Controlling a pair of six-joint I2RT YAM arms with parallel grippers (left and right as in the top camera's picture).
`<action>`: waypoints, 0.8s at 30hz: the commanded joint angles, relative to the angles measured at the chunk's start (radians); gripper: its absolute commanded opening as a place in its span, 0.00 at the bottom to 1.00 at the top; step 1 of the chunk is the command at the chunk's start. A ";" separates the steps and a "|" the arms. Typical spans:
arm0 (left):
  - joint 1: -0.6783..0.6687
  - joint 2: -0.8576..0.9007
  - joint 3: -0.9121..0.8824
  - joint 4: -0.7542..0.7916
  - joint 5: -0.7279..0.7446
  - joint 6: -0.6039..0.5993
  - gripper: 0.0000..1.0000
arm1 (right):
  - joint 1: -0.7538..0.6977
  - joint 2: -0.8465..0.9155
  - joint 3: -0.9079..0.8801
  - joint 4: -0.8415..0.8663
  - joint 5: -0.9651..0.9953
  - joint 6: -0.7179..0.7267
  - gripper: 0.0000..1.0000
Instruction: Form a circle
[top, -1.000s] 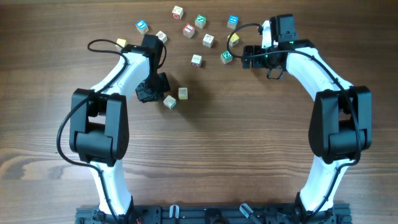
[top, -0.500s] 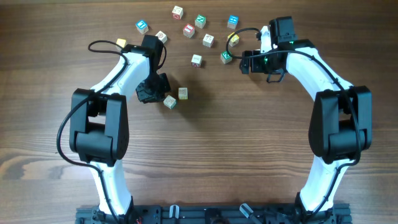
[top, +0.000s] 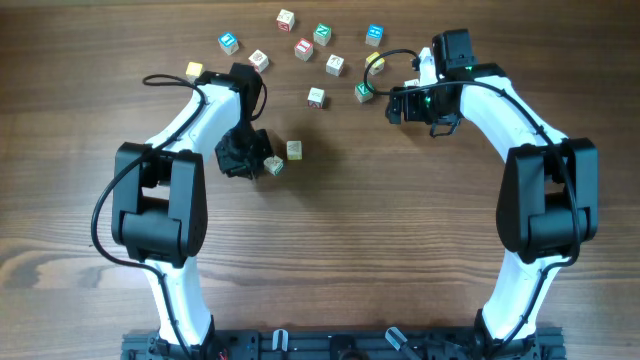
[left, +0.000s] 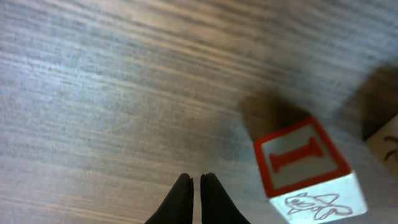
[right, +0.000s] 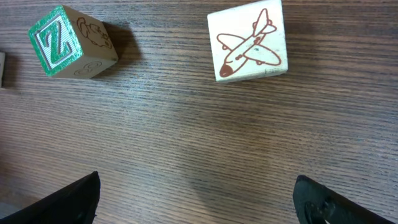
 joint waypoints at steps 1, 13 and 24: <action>-0.003 -0.016 -0.006 0.004 0.046 0.019 0.11 | -0.002 -0.028 0.017 -0.002 -0.017 0.013 1.00; -0.008 -0.016 -0.006 0.004 0.082 -0.008 0.07 | -0.002 -0.028 0.017 -0.005 -0.017 0.013 1.00; -0.027 -0.016 -0.050 0.030 0.078 -0.037 0.04 | -0.002 -0.028 0.017 -0.024 -0.017 0.013 1.00</action>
